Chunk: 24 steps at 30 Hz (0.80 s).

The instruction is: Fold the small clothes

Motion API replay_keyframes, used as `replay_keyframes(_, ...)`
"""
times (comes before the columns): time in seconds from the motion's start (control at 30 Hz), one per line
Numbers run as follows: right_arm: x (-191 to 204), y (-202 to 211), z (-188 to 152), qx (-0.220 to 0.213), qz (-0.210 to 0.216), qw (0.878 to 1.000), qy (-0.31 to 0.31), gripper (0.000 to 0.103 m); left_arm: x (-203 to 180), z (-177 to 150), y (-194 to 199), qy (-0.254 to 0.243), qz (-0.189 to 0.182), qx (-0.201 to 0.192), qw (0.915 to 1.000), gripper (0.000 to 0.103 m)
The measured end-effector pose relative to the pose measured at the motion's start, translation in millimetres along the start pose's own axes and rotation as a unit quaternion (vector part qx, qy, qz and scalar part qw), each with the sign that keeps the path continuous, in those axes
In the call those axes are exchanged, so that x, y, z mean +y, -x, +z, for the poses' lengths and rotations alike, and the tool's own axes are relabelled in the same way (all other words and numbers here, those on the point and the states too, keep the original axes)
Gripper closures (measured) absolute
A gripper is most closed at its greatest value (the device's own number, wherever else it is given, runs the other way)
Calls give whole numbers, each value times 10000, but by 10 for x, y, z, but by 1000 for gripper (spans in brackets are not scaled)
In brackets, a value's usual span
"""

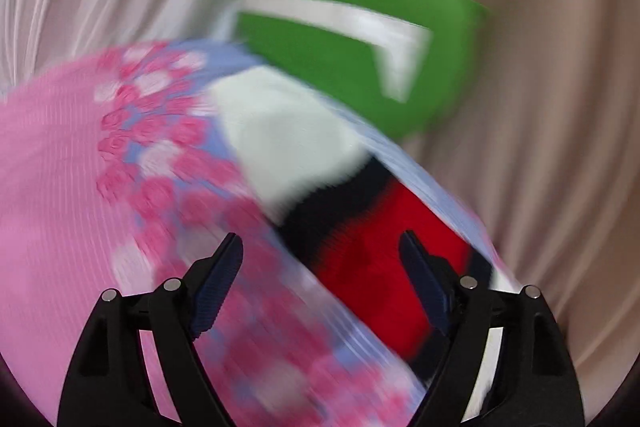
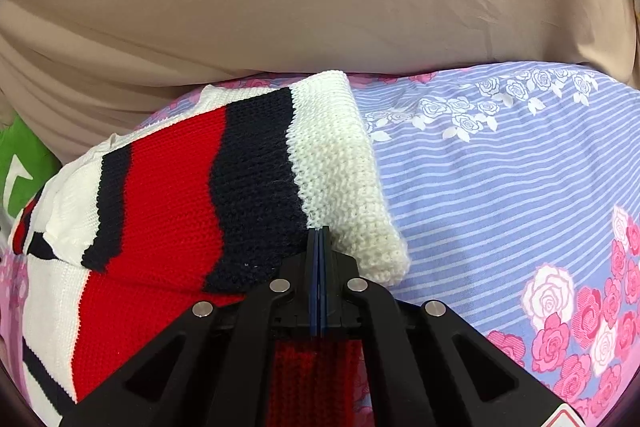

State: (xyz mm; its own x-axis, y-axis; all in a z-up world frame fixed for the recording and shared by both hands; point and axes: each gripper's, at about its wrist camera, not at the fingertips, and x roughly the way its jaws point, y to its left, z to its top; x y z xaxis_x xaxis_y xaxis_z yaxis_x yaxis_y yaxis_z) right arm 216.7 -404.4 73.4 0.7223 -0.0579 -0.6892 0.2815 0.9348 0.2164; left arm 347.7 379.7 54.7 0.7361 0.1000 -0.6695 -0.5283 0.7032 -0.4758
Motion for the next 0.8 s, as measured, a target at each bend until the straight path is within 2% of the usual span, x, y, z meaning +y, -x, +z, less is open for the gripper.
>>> replay_keyframes(0.1, 36, 36, -30, -2, -72, 10000, 46, 103, 377, 308, -414, 551, -36, 461, 9974, 26)
replay_keyframes(0.13, 36, 35, -30, -2, -68, 10000, 38, 103, 446, 354, -500, 669, -123, 477, 9965, 26)
replay_keyframes(0.17, 40, 38, -34, -2, -65, 10000, 29, 103, 434, 395, -484, 622, -147, 260, 9976, 26)
replay_keyframes(0.2, 40, 33, -30, -3, -65, 10000, 28, 103, 397, 423, -525, 560, -184, 305, 9978, 34)
replay_keyframes(0.23, 44, 30, -30, -2, -75, 10000, 33, 103, 378, 457, -571, 505, -309, 392, 9975, 60)
replay_keyframes(0.27, 40, 22, -27, -2, -70, 10000, 37, 103, 318, 475, -631, 418, -368, 535, 9970, 75)
replay_keyframes(0.3, 32, 12, -23, 1, -71, 10000, 47, 103, 241, 471, -647, 326, -292, 605, 9972, 96)
replay_keyframes(0.4, 24, 8, -18, 1, -58, 10000, 44, 103, -199, 412, -327, -280, -222, 126, 9993, 95)
replay_keyframes(0.43, 25, 9, -17, 1, -60, 10000, 45, 103, -442, 356, -114, -595, -341, -109, 9976, 96)
replay_keyframes(0.5, 24, 11, -17, 2, -58, 10000, 44, 103, -911, 210, 263, -1195, -725, -329, 9896, 96)
replay_keyframes(0.57, 23, 11, -19, 0, -54, 10000, 37, 103, -1558, -141, 703, -1826, -1275, -398, 9741, 96)
replay_keyframes(0.6, 22, 9, -17, 0, -47, 10000, 34, 103, -1831, -330, 902, -2143, -1547, -436, 9634, 96)
replay_keyframes(0.67, 20, 1, -13, -3, -20, 10000, 21, 103, -2396, -886, 1283, -2835, -2093, -416, 9349, 95)
replay_keyframes(0.73, 5, -2, -13, -11, 44, 10000, -32, 103, -2825, -1525, 1414, -3341, -2467, -49, 9097, 94)
replay_keyframes(0.8, -13, -13, -14, -19, 138, 9998, -112, 103, -3103, -2190, 1356, -3752, -2598, 445, 8887, 90)
